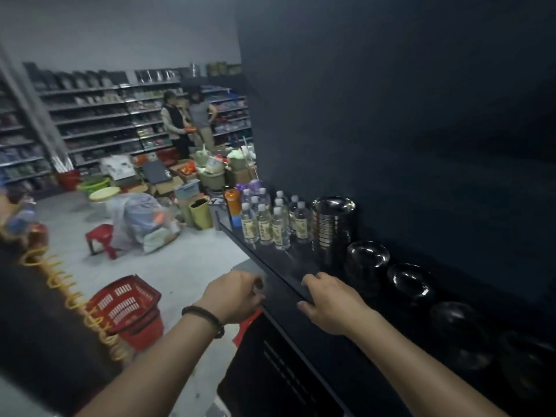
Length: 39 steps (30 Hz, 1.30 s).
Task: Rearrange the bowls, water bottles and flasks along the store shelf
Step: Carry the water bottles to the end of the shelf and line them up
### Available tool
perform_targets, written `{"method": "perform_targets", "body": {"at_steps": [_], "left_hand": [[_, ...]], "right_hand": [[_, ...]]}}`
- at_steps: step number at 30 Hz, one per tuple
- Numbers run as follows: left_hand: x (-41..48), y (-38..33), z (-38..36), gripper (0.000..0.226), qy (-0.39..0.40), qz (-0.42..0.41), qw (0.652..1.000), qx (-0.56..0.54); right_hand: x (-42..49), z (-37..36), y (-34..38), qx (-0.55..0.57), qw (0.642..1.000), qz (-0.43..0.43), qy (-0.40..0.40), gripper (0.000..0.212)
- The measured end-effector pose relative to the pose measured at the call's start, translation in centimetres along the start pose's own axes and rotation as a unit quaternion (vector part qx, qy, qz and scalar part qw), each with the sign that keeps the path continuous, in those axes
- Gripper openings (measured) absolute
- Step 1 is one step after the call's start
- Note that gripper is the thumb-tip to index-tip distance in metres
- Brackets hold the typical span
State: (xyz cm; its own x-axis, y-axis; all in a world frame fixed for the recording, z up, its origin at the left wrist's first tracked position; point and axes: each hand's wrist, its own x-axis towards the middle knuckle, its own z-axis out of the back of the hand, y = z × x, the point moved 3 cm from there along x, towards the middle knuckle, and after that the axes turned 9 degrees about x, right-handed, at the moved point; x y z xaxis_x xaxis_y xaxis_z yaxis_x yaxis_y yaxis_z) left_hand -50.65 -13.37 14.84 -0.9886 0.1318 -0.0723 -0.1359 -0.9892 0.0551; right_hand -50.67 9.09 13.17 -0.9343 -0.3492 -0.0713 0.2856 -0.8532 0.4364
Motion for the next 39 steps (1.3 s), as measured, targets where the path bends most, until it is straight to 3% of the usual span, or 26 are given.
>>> {"method": "perform_targets", "body": {"at_steps": [11,16,25,29,34,39], "left_hand": [[15.8,13.3,-1.0,0.039,-0.007,0.015,0.999,-0.052],[26.8,21.6,-2.4,0.036,-0.008,-0.019,0.997,-0.080],[42.0,32.1,-6.4,0.035,0.008,-0.049,0.992,-0.116],[45.2,33.9,-9.0,0.033,0.028,-0.048,0.988,-0.143],[47.8,35.1,-11.2,0.033,0.043,-0.056,0.986,-0.150],[48.7,35.6,-12.0,0.037,0.047,-0.064,0.984,-0.157]], "right_hand": [[19.6,-0.1,5.1,0.023,0.999,0.002,-0.027,0.039],[33.0,-0.7,8.8,0.051,0.997,-0.020,-0.054,0.011],[58.1,0.2,11.1,0.021,0.989,-0.100,-0.106,0.016],[66.9,-1.2,9.2,-0.015,0.988,-0.130,-0.085,0.021],[73.0,-3.5,7.7,-0.054,0.986,-0.150,-0.040,0.035],[75.6,-4.7,7.0,-0.056,0.987,-0.145,-0.026,0.036]]}}
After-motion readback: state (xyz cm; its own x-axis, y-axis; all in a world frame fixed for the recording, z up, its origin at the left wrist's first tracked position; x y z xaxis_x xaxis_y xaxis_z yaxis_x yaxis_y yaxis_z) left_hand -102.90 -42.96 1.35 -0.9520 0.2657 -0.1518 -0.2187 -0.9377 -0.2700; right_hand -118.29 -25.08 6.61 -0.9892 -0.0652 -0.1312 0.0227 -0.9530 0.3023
